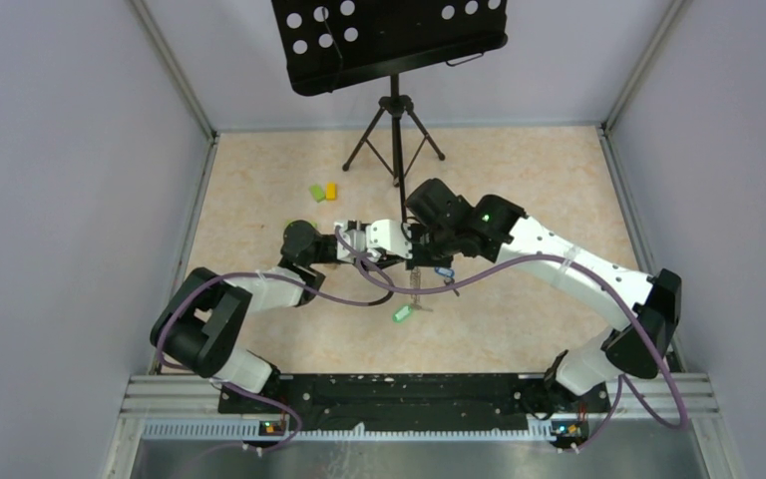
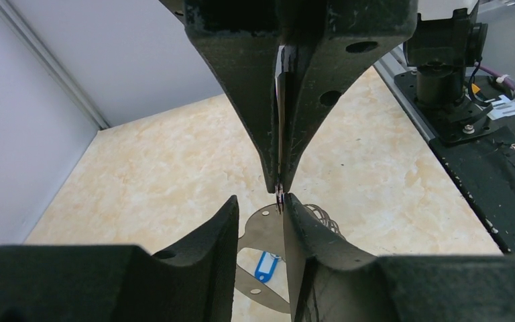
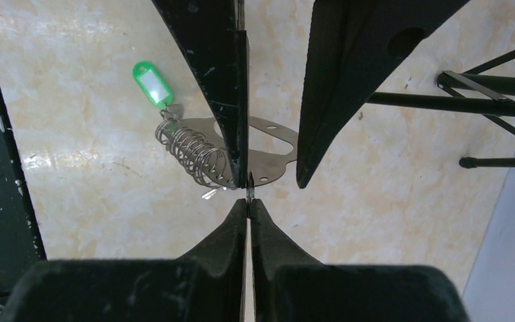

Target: Put the keys on the keyring

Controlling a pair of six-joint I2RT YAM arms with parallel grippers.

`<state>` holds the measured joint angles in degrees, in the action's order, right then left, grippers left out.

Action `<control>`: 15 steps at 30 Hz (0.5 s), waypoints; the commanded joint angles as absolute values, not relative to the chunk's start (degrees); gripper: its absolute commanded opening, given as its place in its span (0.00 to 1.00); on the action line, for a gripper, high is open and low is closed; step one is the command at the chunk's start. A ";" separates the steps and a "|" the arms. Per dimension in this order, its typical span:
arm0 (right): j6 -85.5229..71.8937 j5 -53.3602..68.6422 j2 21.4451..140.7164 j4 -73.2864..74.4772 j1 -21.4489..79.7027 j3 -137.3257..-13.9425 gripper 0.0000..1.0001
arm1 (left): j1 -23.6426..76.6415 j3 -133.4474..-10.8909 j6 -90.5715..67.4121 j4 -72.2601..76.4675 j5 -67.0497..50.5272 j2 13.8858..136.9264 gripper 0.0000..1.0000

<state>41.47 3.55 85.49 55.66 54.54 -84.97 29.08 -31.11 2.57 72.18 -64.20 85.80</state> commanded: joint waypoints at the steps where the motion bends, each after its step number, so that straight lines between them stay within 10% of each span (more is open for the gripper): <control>1: 40.14 1.79 86.30 56.44 55.56 -87.63 0.00 | 29.48 -32.28 3.51 73.13 -64.41 86.63 0.33; 15: 39.38 2.90 85.98 54.17 55.55 -86.06 0.00 | 30.15 -33.10 1.84 74.49 -67.18 88.09 0.32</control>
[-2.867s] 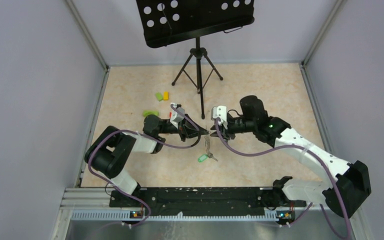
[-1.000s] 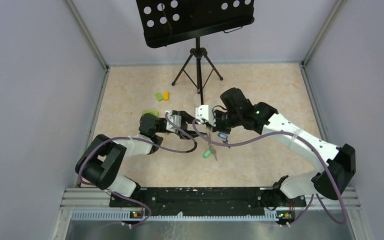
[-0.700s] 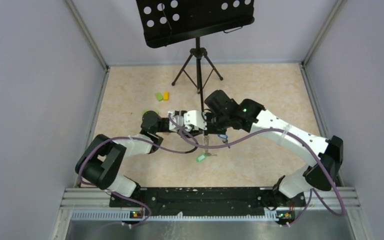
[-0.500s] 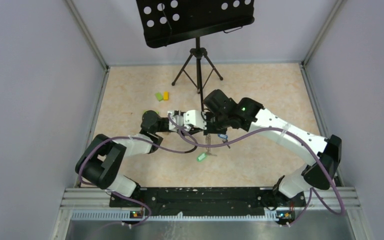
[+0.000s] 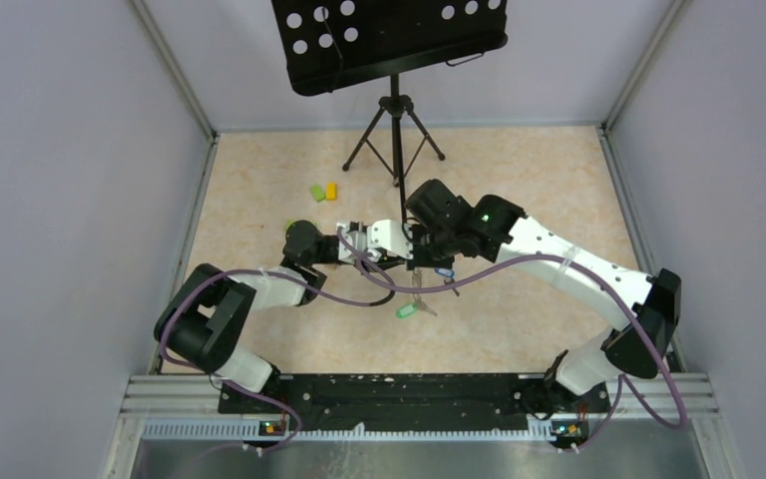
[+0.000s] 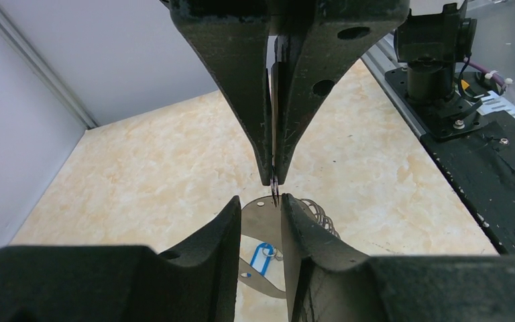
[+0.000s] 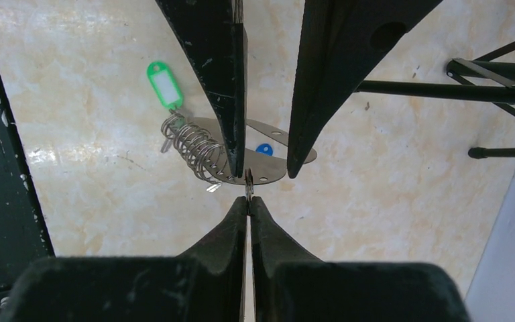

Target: Put the keys on the keyring

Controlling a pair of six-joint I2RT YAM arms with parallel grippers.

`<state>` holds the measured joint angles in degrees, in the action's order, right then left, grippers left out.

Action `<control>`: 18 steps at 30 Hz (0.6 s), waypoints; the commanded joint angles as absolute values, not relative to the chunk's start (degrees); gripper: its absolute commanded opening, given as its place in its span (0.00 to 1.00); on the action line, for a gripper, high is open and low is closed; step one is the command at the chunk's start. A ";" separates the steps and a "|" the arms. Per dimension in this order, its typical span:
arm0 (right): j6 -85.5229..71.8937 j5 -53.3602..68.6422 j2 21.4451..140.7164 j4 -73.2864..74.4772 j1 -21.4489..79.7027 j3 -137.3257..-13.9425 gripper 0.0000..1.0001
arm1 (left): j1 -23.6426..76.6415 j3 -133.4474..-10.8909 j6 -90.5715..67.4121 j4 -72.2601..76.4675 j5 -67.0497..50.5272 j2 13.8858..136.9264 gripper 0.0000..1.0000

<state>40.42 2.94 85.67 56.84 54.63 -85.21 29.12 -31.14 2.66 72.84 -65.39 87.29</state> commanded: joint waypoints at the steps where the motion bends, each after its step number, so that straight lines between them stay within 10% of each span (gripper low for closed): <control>1: 39.31 2.99 85.99 54.12 55.55 -86.05 0.00 | 30.26 -33.21 1.58 74.59 -67.28 88.24 0.32; 18: 37.73 4.45 85.35 50.27 55.55 -84.01 0.00 | 30.94 -32.08 -2.90 83.62 -70.12 90.72 0.26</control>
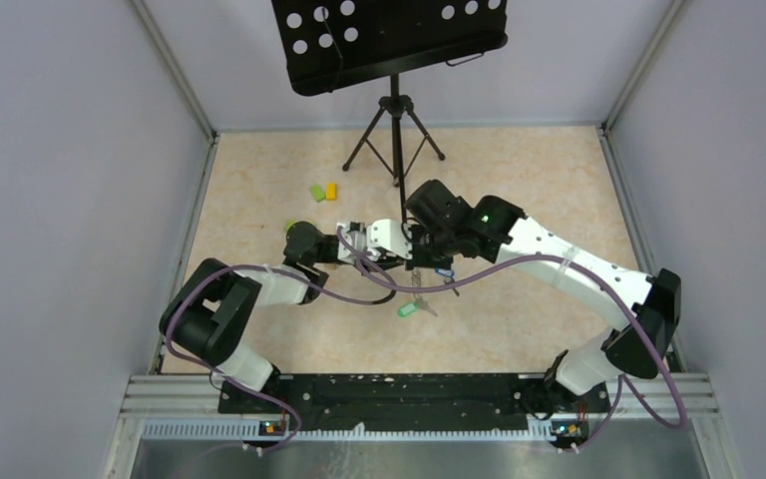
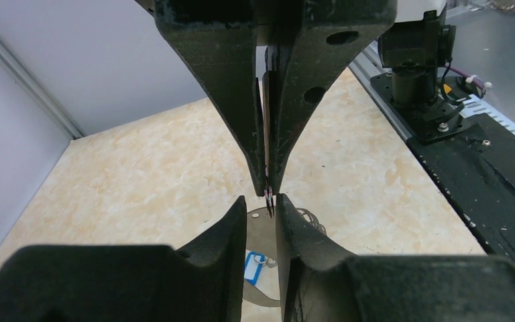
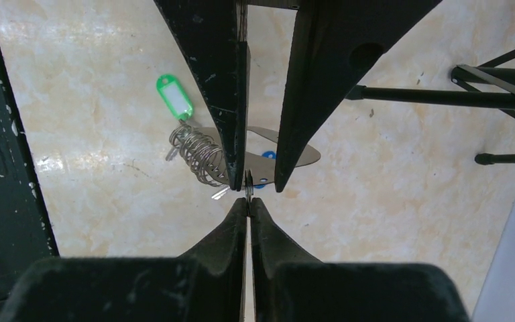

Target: Put the keys on the keyring

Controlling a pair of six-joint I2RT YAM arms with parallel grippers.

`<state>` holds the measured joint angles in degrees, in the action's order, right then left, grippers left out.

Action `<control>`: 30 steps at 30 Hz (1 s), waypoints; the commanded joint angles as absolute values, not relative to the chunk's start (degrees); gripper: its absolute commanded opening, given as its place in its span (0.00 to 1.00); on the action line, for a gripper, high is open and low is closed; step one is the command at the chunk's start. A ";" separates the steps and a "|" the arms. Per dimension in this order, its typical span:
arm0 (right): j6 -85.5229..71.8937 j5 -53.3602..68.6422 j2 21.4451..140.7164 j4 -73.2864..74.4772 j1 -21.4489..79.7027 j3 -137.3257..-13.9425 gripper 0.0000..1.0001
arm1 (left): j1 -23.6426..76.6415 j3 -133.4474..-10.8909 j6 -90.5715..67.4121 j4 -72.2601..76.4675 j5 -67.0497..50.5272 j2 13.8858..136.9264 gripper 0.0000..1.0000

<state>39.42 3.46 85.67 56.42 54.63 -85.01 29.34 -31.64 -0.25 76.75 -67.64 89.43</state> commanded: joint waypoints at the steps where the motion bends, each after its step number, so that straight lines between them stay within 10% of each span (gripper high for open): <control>1: 37.64 4.48 84.99 49.83 55.48 -83.62 0.00 | 31.00 -31.81 -3.58 85.27 -70.39 91.11 0.25; 14: 36.84 5.85 82.88 48.47 54.34 -81.89 0.00 | 30.96 -31.05 -6.56 89.93 -70.95 92.99 0.00; 30: 33.79 17.44 76.03 39.09 47.03 -73.57 0.06 | 30.60 -29.19 -12.69 94.84 -68.35 89.97 0.00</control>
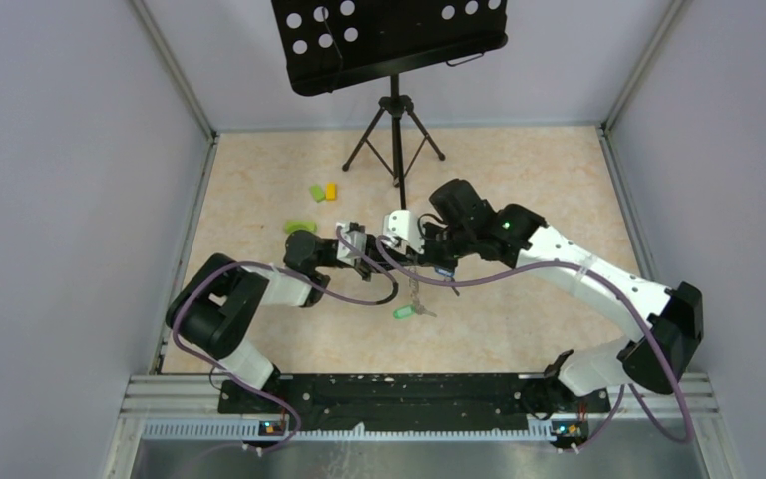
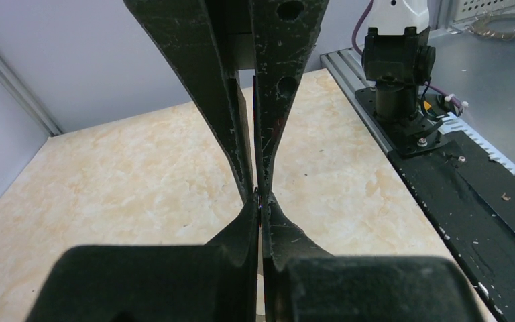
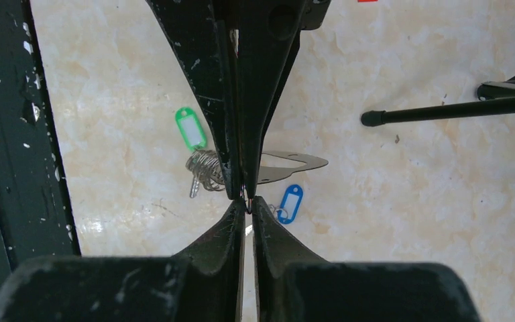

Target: Put the keys on the keyring

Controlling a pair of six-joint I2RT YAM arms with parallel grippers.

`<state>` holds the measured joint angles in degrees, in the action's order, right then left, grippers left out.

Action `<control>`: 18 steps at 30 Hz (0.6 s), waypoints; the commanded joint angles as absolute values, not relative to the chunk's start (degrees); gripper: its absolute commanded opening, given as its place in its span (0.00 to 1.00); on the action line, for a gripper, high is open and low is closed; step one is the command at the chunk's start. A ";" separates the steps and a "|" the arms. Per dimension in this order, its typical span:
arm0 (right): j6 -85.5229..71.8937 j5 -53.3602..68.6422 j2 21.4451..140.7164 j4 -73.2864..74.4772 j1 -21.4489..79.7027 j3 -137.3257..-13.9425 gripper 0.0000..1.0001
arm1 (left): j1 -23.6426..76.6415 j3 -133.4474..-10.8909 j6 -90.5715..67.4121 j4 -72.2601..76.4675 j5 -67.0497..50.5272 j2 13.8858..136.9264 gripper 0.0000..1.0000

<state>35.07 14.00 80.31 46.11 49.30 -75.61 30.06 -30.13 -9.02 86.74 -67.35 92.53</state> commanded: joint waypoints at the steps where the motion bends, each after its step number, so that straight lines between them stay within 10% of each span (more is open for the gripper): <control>1: 33.68 17.91 75.48 38.31 46.75 -72.68 0.08 | 30.59 -29.14 -13.02 95.03 -68.29 89.80 0.00; 18: 34.83 26.42 71.63 34.42 44.08 -65.85 0.27 | 30.67 -29.00 -16.96 98.86 -67.11 89.66 0.00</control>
<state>34.26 22.11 74.00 36.80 44.69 -66.61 30.44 -28.99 -15.29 87.00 -67.68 91.20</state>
